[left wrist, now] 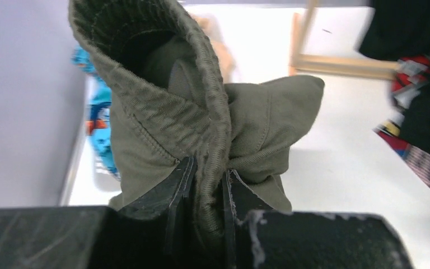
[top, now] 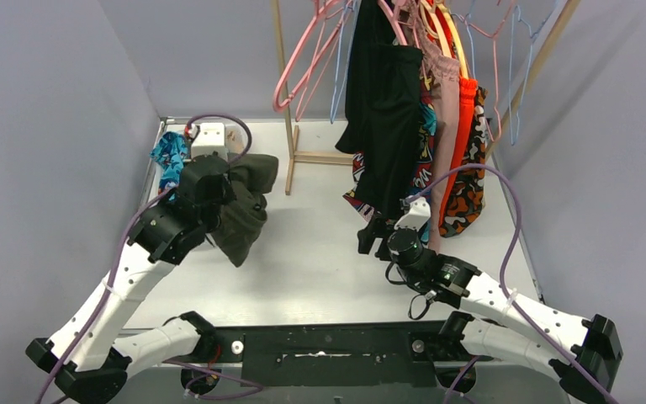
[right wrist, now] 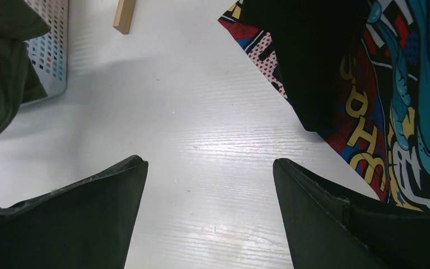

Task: Remove the shorts from the hanger
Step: Pick up the shorts at the center of the board, then place the shorts in the basket.

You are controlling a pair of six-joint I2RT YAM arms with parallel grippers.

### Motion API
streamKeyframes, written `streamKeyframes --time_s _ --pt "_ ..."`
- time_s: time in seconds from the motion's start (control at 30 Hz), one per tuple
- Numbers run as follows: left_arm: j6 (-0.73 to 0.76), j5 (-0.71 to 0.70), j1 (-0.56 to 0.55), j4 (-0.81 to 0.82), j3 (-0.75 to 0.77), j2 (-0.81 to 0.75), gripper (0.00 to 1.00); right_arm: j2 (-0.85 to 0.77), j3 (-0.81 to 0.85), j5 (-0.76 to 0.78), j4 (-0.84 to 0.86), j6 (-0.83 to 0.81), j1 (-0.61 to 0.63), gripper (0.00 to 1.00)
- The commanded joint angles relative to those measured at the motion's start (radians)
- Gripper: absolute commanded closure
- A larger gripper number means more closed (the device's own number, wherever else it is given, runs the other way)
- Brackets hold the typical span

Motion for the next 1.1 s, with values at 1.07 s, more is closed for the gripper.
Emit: streamKeyframes --time_s 1.07 --pt "0.256 0.645 0.77 0.063 0.595 0.995 1.0 -0.116 0.013 0.024 -0.048 -0.023 -0.013 0.14"
